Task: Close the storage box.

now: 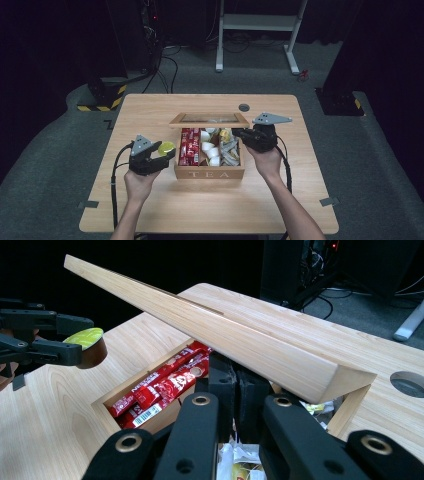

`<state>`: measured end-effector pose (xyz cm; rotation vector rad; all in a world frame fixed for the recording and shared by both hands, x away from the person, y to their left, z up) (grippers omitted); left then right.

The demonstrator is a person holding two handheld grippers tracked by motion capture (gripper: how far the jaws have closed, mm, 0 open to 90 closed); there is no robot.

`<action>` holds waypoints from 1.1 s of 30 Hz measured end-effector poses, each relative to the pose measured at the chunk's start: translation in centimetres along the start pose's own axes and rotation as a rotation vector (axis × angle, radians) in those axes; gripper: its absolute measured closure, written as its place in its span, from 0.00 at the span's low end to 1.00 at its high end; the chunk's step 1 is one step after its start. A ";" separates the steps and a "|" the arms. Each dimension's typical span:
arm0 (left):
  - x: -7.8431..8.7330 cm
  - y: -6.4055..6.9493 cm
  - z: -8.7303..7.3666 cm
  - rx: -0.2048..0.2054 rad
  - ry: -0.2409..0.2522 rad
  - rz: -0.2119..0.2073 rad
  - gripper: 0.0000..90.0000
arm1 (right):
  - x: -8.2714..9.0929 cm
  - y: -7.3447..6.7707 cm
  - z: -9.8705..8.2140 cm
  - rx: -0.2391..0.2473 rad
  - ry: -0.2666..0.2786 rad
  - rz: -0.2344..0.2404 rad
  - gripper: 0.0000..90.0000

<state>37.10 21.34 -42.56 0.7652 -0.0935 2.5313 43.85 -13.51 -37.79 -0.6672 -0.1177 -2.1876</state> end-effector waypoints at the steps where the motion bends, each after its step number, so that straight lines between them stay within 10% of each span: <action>1: 0.0 -0.1 -0.1 0.005 -0.001 0.002 0.43 | 0.0 0.0 0.0 -0.001 0.000 0.000 0.97; 33: 0.5 -2.4 -2.1 0.052 -0.044 0.059 0.43 | -0.1 0.0 0.0 -0.003 -0.001 -0.004 0.98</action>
Point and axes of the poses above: each handheld gripper's, and its own axes: x roughly backward along the jaws, z roughly out of its top, y roughly to its right, the point moved 1 cm from there along -x, roughly forward along the jaws, and after that the axes turned 5 degrees about -y, right-handed, at the moved point
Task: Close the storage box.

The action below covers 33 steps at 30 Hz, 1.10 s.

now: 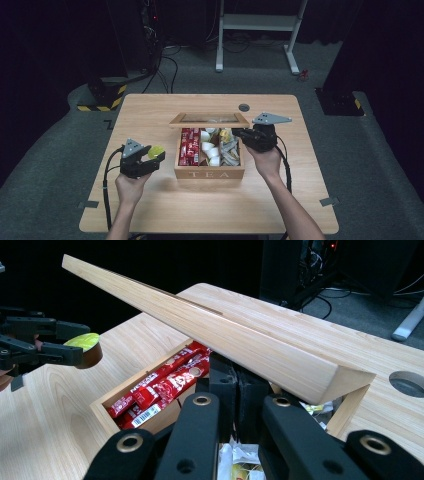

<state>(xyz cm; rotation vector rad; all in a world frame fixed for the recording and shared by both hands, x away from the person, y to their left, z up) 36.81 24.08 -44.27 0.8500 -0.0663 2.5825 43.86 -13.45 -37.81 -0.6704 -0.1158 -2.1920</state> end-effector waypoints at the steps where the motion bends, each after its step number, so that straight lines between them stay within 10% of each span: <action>1: 0.0 0.0 -0.1 0.002 0.000 0.002 0.43 | 0.0 0.0 0.0 0.001 0.000 0.000 0.98; 33: -2.4 -0.6 -2.1 0.021 -0.060 0.050 0.42 | -0.1 0.1 -0.1 -0.002 0.003 0.007 0.97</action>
Point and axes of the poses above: each handheld gripper's, and its own axes: x roughly backward along the jaws, z roughly out of its top, y roughly to its right, the point moved 1 cm from there along -x, roughly forward along the jaws, and after that the axes turned 5 degrees about -y, right-handed, at the moved point
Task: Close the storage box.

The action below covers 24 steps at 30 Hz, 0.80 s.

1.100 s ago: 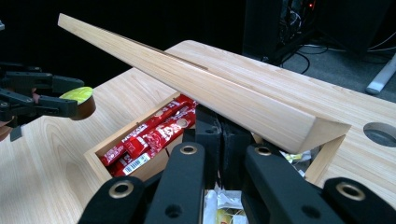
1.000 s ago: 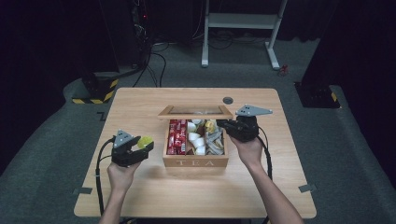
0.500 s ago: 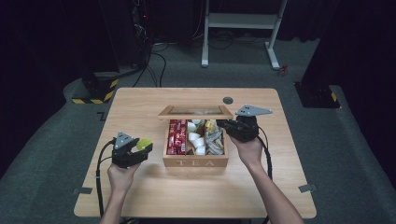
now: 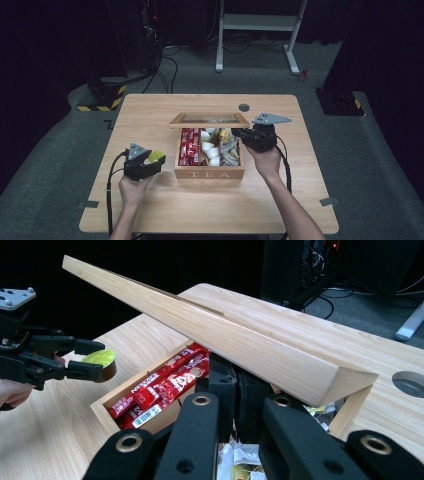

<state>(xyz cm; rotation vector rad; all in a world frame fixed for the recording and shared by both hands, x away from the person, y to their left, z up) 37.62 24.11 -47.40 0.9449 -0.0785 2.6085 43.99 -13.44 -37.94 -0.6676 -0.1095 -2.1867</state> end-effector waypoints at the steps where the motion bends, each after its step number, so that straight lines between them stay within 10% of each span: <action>1: -0.1 0.0 0.0 0.002 -0.002 0.001 0.42 | 0.0 0.0 0.0 0.000 0.000 -0.001 0.97; 24: -2.2 0.4 -0.9 -0.024 -0.057 0.028 0.42 | 0.0 0.0 -0.1 0.000 -0.005 -0.005 0.97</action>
Point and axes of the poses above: each handheld gripper's, and its own axes: x roughly backward along the jaws, z roughly out of its top, y roughly to its right, the point moved 1 cm from there along -x, roughly forward along the jaws, and after that the axes turned 5 degrees about -y, right-handed, at the moved point
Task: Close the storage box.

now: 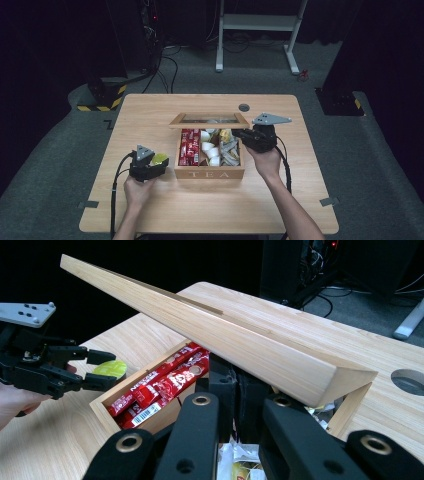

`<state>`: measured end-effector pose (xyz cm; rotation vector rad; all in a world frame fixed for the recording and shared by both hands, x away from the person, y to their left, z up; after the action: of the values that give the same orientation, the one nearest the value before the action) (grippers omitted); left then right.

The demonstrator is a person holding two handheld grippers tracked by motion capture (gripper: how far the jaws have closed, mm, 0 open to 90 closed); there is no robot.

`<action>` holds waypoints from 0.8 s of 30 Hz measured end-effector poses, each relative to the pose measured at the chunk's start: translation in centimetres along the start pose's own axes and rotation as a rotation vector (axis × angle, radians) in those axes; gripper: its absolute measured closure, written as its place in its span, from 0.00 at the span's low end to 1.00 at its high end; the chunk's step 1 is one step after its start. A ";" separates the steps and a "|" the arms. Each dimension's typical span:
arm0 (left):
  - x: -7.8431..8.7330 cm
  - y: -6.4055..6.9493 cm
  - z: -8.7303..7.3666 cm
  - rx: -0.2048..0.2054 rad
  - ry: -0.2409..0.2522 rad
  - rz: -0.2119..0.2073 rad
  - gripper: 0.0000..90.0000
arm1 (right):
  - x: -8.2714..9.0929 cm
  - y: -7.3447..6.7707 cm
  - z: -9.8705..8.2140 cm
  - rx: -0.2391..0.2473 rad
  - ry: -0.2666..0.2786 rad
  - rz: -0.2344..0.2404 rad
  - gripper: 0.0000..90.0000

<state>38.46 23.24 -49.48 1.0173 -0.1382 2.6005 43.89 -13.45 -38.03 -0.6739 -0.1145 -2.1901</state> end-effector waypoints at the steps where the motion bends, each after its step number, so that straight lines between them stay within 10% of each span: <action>1: -0.2 0.0 -0.1 0.012 -0.003 -0.005 0.42 | 0.0 0.0 0.0 0.000 0.000 0.000 0.97; 24: -1.7 -0.1 -0.9 0.016 -0.041 0.023 0.42 | 0.1 0.0 -0.1 -0.003 0.000 0.003 0.97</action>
<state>39.10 22.99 -51.31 1.0819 -0.1398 2.6063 43.84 -13.56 -38.09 -0.6752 -0.1096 -2.1875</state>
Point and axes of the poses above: each handheld gripper's, and its own axes: x roughly backward along the jaws, z roughly out of its top, y roughly to its right, the point moved 1 cm from there along -x, roughly forward along the jaws, and after that the axes turned 5 degrees about -y, right-handed, at the moved point
